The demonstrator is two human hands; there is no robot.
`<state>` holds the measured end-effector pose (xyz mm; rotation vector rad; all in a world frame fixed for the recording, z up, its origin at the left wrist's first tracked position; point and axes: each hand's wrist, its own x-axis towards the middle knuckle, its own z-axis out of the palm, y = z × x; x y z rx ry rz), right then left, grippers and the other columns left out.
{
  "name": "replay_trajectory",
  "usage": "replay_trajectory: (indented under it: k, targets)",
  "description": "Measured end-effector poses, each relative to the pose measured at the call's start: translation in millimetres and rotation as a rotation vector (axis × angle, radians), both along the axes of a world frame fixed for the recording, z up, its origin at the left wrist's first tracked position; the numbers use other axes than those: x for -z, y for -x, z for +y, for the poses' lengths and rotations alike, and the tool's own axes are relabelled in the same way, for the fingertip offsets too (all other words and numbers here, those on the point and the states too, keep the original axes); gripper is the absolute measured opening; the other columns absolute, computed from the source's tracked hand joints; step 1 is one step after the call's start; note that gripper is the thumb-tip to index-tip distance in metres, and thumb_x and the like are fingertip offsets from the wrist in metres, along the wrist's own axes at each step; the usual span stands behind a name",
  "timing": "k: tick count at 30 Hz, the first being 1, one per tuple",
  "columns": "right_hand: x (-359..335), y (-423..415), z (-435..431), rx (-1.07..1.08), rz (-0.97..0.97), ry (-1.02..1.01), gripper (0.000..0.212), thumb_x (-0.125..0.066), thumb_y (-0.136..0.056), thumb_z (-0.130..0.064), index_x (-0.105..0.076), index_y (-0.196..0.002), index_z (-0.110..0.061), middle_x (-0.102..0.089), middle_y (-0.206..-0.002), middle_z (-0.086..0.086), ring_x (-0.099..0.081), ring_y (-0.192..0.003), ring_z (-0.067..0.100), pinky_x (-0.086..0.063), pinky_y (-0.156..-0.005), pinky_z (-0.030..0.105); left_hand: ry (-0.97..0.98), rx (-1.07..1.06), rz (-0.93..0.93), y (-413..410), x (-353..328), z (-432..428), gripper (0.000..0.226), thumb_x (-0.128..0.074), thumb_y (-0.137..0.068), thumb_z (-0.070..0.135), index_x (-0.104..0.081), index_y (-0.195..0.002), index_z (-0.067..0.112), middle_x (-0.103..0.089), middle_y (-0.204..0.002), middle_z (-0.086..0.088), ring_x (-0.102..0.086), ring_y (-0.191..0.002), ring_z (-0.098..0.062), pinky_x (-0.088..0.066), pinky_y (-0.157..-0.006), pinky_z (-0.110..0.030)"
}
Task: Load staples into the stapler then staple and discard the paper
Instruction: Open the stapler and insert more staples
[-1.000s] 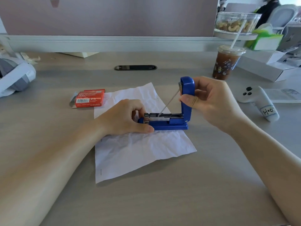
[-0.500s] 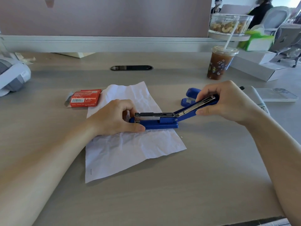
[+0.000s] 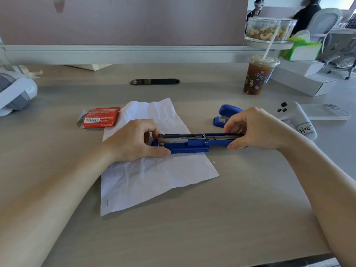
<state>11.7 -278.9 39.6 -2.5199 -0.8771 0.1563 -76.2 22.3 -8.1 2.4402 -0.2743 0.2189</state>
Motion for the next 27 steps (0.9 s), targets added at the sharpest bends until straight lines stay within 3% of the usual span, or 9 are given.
replay_trajectory:
  k: [5, 9, 12, 15, 17, 19, 24, 27]
  targets:
    - [2.3, 1.5, 3.2, -0.039, 0.024, -0.161, 0.018, -0.082, -0.069, -0.028, -0.075, -0.085, -0.025, -0.074, -0.077, -0.007, -0.069, -0.075, 0.009, -0.057, -0.081, 0.034, -0.024, -0.014, -0.002, 4.1, -3.6, -1.8, 0.037, -0.082, -0.063, 0.055, -0.070, -0.080, 0.024, -0.062, -0.082, 0.006, -0.053, -0.066, -0.007, -0.044, -0.059, -0.017]
    - [1.4, 6.0, 21.1, -0.055, -0.036, -0.215, 0.015, -0.079, -0.073, -0.035, -0.076, -0.081, -0.024, -0.074, -0.076, -0.009, -0.069, -0.074, 0.006, -0.057, -0.077, 0.029, -0.015, -0.043, 0.004, 10.6, -11.0, -0.2, 0.042, -0.080, -0.061, 0.059, -0.074, -0.089, 0.028, -0.067, -0.081, 0.008, -0.057, -0.072, -0.014, -0.046, -0.059, -0.020]
    - [-3.7, 7.2, 43.3, -0.081, -0.095, -0.227, 0.012, -0.077, -0.076, -0.034, -0.076, -0.077, -0.023, -0.073, -0.071, -0.010, -0.067, -0.069, 0.003, -0.056, -0.071, 0.022, 0.031, -0.132, -0.033, 17.5, -20.4, 10.5, 0.045, -0.078, -0.060, 0.065, -0.074, -0.086, 0.028, -0.069, -0.076, 0.013, -0.057, -0.067, -0.010, -0.042, -0.057, -0.014]
    - [-13.5, 9.2, 70.8, -0.098, -0.143, -0.248, 0.012, -0.076, -0.078, -0.034, -0.076, -0.075, -0.023, -0.071, -0.067, -0.012, -0.065, -0.065, 0.001, -0.052, -0.067, 0.018, 0.161, -0.287, -0.121, 18.1, -25.4, 29.8, 0.022, -0.074, -0.079, 0.039, -0.071, -0.071, 0.018, -0.068, -0.064, 0.009, -0.052, -0.054, -0.005, -0.041, -0.054, -0.017]
    - [-21.4, 12.0, 93.6, -0.130, -0.161, -0.231, 0.014, -0.075, -0.080, -0.036, -0.076, -0.075, -0.022, -0.072, -0.069, -0.010, -0.065, -0.066, 0.004, -0.053, -0.069, 0.019, 0.267, -0.470, -0.206, 14.9, -24.3, 48.2, 0.017, -0.066, -0.082, 0.021, -0.068, -0.069, 0.010, -0.064, -0.061, -0.002, -0.053, -0.057, -0.010, -0.042, -0.060, -0.026]
    - [-28.4, 14.6, 120.6, -0.173, -0.171, -0.206, 0.016, -0.073, -0.081, -0.036, -0.075, -0.075, -0.021, -0.072, -0.070, -0.009, -0.064, -0.067, 0.004, -0.050, -0.068, 0.017, 0.300, -0.650, -0.255, 13.4, -24.0, 68.0, 0.013, -0.059, -0.084, 0.010, -0.068, -0.074, 0.008, -0.064, -0.070, -0.001, -0.055, -0.066, -0.011, -0.042, -0.064, -0.027]
    - [-31.8, 16.2, 196.8, -0.313, -0.167, -0.084, 0.015, -0.071, -0.083, -0.034, -0.074, -0.086, -0.020, -0.069, -0.084, -0.012, -0.059, -0.073, -0.001, -0.043, -0.065, 0.013, 0.211, -0.876, -0.198, 11.7, -16.6, 105.0, 0.016, -0.058, -0.085, 0.007, -0.068, -0.081, 0.019, -0.065, -0.078, -0.004, -0.055, -0.072, -0.014, -0.041, -0.059, -0.022]
    - [-16.9, 11.5, 239.0, -0.309, -0.188, -0.056, 0.017, -0.071, -0.081, -0.030, -0.073, -0.096, -0.021, -0.069, -0.101, -0.006, -0.063, -0.089, 0.012, -0.052, -0.080, 0.029, 0.183, -0.928, -0.175, 10.6, -13.1, 114.4, 0.021, -0.054, -0.087, 0.004, -0.071, -0.085, 0.016, -0.066, -0.083, -0.006, -0.060, -0.082, -0.020, -0.045, -0.066, -0.026]
